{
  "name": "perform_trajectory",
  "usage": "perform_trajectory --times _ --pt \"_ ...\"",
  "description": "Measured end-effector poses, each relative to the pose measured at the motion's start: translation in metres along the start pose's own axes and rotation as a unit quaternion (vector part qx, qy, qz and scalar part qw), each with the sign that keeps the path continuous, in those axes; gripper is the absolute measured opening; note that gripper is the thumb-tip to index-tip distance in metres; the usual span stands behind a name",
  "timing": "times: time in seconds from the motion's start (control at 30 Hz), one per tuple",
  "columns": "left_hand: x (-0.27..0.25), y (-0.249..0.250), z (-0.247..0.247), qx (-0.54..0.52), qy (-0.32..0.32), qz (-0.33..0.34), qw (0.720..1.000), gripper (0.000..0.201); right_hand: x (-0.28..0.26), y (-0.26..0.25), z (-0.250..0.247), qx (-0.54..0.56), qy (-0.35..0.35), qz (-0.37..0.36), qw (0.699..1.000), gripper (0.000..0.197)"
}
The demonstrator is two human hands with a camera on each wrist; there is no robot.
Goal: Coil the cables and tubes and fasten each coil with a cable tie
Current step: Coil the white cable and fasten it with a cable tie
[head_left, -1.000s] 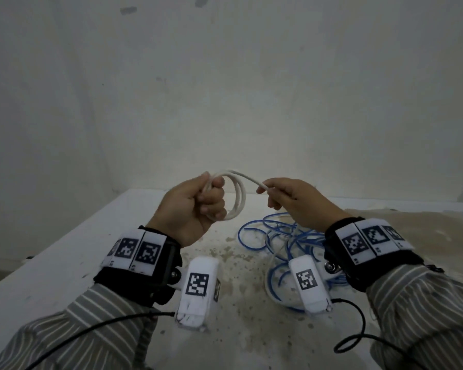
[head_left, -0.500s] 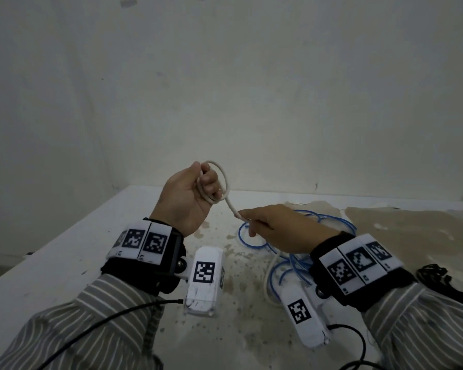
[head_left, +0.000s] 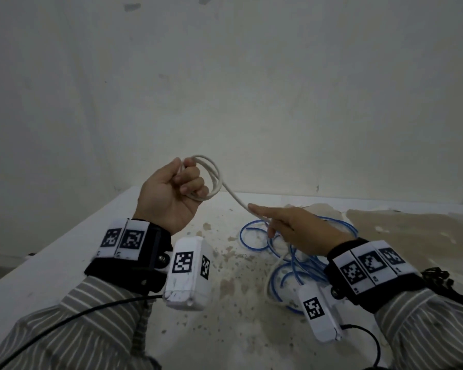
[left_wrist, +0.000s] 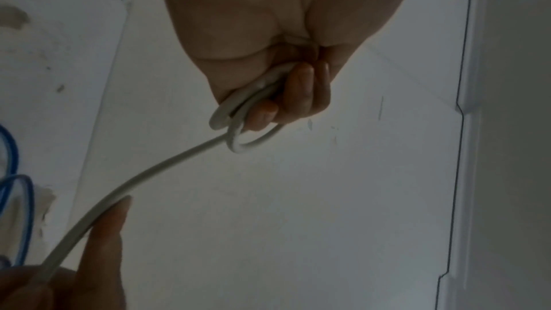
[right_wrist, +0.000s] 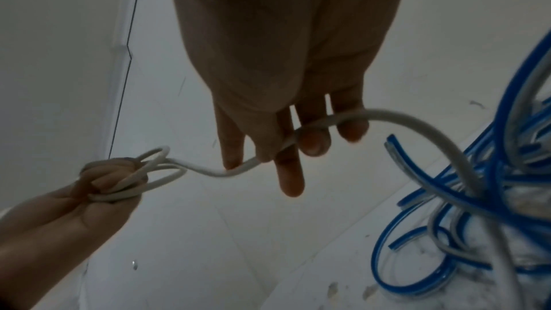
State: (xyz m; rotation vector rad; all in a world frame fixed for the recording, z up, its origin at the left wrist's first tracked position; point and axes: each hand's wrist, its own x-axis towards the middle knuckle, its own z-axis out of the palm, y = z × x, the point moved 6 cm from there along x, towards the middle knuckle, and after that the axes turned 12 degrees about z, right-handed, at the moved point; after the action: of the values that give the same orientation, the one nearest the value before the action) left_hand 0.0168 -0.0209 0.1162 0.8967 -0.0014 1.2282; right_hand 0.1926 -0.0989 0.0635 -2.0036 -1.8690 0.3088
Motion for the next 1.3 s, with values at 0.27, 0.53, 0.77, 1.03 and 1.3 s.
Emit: perform_trajectory --times 0.27,0.53,0.77,1.03,1.3 --pt "0.003 -0.006 0.006 0.306 -0.055 0.047 0.949 0.029 -0.007 -0.041 -0.007 -0.013 0.023 -0.096 0.995 0.027" --pt "-0.012 -0.032 0.012 0.548 -0.141 0.005 0.825 0.023 -0.011 -0.063 -0.008 0.046 0.073 -0.166 0.982 0.018" --pt "-0.020 -0.040 0.010 0.559 -0.168 -0.047 0.811 0.025 -0.009 -0.056 -0.017 0.103 0.120 -0.121 0.980 0.025" --pt "-0.034 -0.062 0.006 0.441 -0.197 -0.149 0.863 0.039 -0.007 -0.052 -0.016 0.133 0.116 -0.117 0.977 0.018" --pt "-0.037 -0.062 0.001 0.356 -0.178 -0.203 0.894 0.036 -0.009 -0.045 -0.025 0.192 0.090 -0.100 0.972 0.007"
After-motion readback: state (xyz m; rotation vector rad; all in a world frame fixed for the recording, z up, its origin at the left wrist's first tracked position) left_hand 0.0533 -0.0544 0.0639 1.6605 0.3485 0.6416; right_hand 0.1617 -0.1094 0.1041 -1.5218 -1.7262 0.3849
